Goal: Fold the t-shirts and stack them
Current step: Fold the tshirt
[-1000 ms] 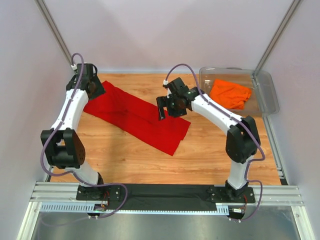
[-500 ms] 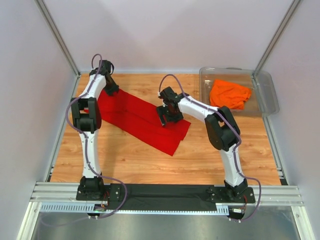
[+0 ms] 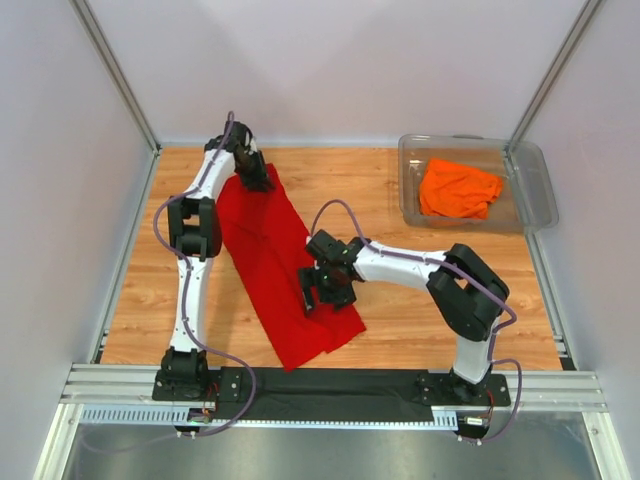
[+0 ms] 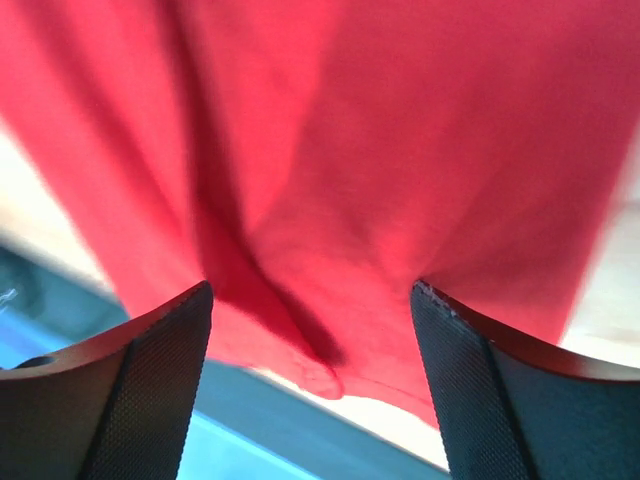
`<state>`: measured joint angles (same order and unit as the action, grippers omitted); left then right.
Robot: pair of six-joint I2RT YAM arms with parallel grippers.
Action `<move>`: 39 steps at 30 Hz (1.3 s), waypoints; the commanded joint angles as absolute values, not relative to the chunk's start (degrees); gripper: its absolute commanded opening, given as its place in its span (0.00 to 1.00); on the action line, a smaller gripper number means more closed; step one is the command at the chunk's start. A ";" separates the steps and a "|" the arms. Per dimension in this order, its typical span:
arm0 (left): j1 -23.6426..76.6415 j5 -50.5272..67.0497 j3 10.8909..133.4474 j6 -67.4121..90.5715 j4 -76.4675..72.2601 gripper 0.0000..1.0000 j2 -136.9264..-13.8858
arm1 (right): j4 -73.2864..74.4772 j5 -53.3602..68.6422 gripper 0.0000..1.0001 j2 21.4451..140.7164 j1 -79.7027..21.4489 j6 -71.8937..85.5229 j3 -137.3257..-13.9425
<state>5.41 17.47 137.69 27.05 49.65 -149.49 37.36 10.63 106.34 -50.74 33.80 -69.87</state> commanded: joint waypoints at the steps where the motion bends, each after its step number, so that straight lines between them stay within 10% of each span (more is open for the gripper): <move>1: 10.97 24.96 136.93 20.15 50.62 0.37 -152.67 | 26.40 17.93 0.82 102.75 -55.53 44.11 -68.38; 14: 13.54 12.05 128.94 17.58 56.83 0.48 -122.72 | 40.25 10.09 0.94 87.74 -46.52 28.31 -66.99; 25: 14.68 12.84 56.18 34.80 41.00 0.47 -66.22 | 34.29 21.36 0.78 74.09 -41.66 26.80 -49.92; 39: 17.23 -2.46 79.96 25.15 32.87 0.58 -108.93 | 41.05 14.50 0.90 74.09 -40.87 28.30 -54.85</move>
<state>16.91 0.58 76.01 29.28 35.33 -102.32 40.29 16.19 75.64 -41.41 27.64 -54.87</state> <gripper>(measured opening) 0.578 0.897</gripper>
